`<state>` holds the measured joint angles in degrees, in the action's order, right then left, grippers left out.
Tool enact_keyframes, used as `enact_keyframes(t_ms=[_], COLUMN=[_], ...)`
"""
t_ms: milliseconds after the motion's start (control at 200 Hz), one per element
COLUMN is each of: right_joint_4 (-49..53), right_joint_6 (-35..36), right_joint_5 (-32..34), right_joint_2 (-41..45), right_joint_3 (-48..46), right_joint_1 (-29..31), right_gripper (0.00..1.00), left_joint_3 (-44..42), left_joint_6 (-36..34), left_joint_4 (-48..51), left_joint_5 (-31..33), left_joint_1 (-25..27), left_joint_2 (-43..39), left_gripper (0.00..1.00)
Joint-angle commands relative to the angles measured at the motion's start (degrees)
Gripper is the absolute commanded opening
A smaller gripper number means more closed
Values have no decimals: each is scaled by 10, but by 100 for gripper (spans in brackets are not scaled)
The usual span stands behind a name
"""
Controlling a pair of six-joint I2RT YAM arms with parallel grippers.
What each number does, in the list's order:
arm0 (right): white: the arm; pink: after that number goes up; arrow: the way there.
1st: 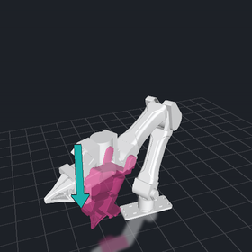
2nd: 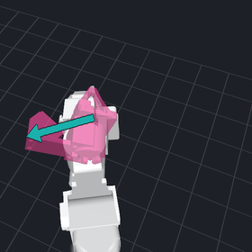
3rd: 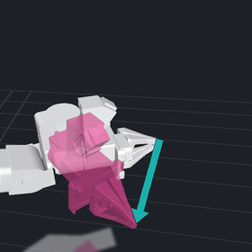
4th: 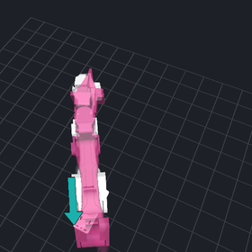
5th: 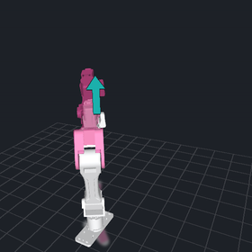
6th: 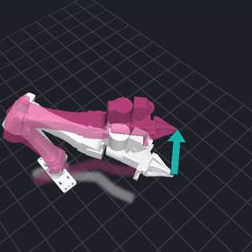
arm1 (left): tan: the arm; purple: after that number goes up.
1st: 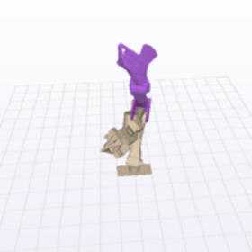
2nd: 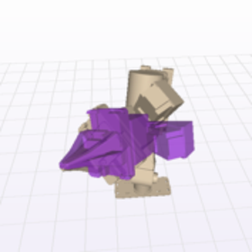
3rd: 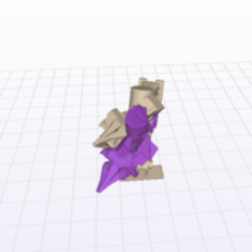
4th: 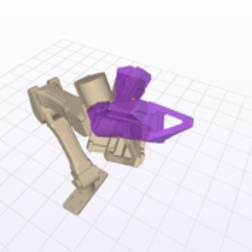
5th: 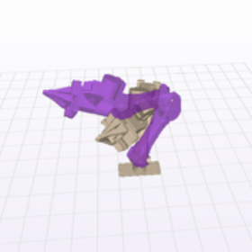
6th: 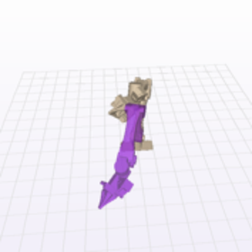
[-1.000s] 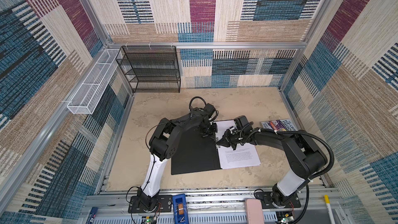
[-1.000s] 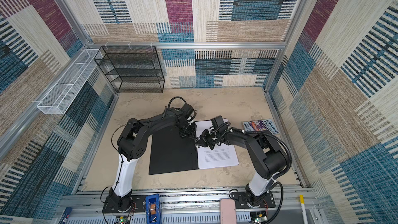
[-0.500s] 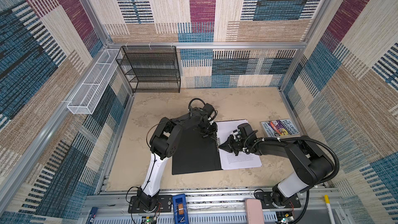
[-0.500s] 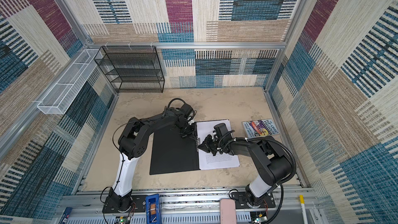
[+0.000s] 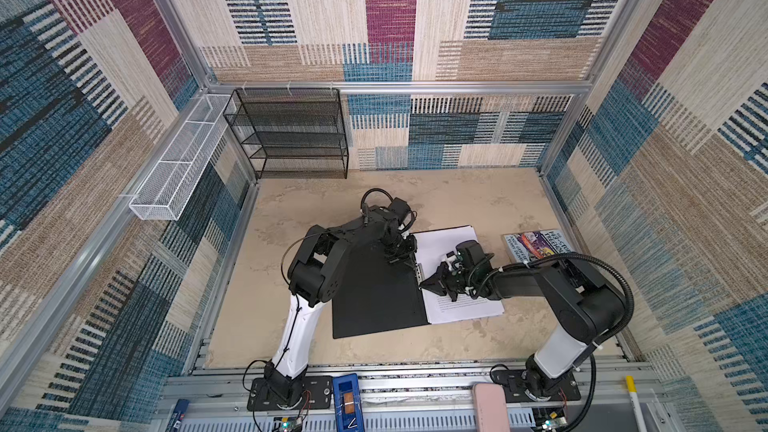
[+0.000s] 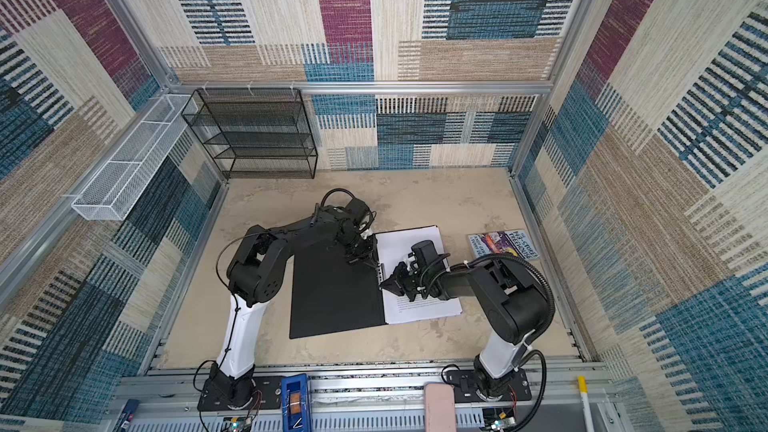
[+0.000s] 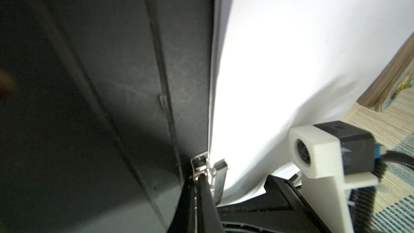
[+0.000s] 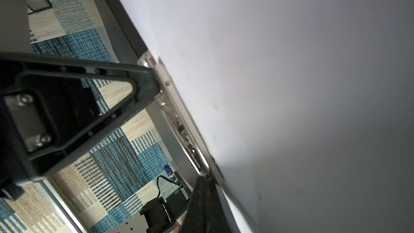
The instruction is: Put the files into the folder
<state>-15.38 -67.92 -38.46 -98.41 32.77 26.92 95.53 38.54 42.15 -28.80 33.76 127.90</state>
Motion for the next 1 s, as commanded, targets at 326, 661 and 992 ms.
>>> enact_keyframes(t_ms=[326,661,992], right_joint_4=[161,187,192], right_joint_6=[33,48,59], right_joint_5=[173,226,269], right_joint_2=[-45,-56,-75], right_joint_3=[4,14,7], right_joint_1=[3,9,19], right_gripper=[0,0,0], left_joint_3=[-32,-37,-53], left_joint_6=[-7,-4,2], left_joint_4=[28,26,16], left_joint_5=[113,111,109], left_joint_1=[-3,-4,-6], left_joint_2=[10,10,7], left_gripper=[0,0,0])
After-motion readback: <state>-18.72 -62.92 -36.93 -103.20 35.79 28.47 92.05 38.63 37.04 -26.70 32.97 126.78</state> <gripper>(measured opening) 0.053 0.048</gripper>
